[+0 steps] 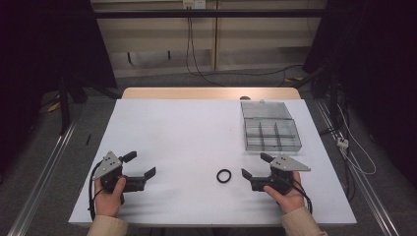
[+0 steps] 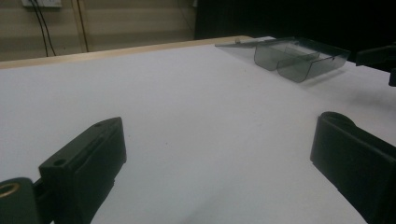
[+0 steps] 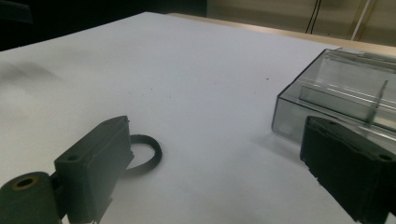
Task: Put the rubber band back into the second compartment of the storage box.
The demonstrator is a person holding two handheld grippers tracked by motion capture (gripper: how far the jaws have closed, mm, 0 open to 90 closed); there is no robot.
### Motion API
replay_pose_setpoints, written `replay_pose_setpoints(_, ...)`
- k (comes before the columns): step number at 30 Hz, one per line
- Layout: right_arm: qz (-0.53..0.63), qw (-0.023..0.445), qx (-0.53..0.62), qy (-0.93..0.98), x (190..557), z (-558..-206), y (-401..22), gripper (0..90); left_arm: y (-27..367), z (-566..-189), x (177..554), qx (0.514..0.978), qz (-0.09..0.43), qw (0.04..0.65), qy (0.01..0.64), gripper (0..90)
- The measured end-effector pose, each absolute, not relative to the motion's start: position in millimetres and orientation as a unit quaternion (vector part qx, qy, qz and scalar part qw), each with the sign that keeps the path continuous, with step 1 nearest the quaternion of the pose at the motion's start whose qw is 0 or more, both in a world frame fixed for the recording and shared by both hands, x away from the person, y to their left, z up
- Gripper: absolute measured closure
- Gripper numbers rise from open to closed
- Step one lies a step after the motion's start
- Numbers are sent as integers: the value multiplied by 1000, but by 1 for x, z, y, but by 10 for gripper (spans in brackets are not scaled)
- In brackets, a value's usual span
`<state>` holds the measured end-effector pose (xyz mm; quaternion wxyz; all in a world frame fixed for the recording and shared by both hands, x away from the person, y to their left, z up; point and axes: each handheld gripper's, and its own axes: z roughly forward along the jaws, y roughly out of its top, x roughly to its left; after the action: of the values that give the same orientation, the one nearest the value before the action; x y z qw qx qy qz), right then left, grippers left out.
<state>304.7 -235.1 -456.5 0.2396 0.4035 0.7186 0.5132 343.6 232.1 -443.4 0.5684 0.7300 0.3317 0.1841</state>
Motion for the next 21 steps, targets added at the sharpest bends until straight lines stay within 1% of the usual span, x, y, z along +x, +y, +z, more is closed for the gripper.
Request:
replay_pose_setpoints(5,494,222,398,740,313,-456,-218,168,232,-444,344,731,184,567,331,33)
replay_pose_setpoints(7,492,216,399,743,314,-457,-216,183,232,-444,344,731,185,568,332,34)
replay_pose_setpoints(8,488,205,399,749,317,-458,-210,236,232,-444,344,731,184,568,332,33)
replay_pose_setpoints(9,485,199,399,752,318,-458,-208,262,232,-444,344,733,185,566,330,34)
replay_pose_setpoints(10,482,193,400,755,319,-458,-205,281,232,-444,344,733,185,566,330,33)
replay_pose_setpoints(11,482,193,400,755,319,-458,-205,281,232,-444,344,732,184,566,332,33)
replay_pose_setpoints(12,477,189,401,759,321,-459,-203,311,232,-444,344,733,184,564,332,34)
replay_pose_setpoints(13,472,178,398,766,323,-460,-199,402,231,-444,343,732,183,565,334,34)
replay_pose_setpoints(14,472,178,398,766,323,-460,-199,402,231,-444,343,732,183,565,334,34)
replay_pose_setpoints(19,452,150,396,785,328,-462,-190,582,231,-444,344,732,184,565,333,34)
replay_pose_setpoints(20,445,143,395,791,330,-464,-188,641,231,-444,344,732,184,564,333,34)
replay_pose_setpoints(21,445,143,395,791,330,-464,-188,641,232,-444,344,733,185,564,332,34)
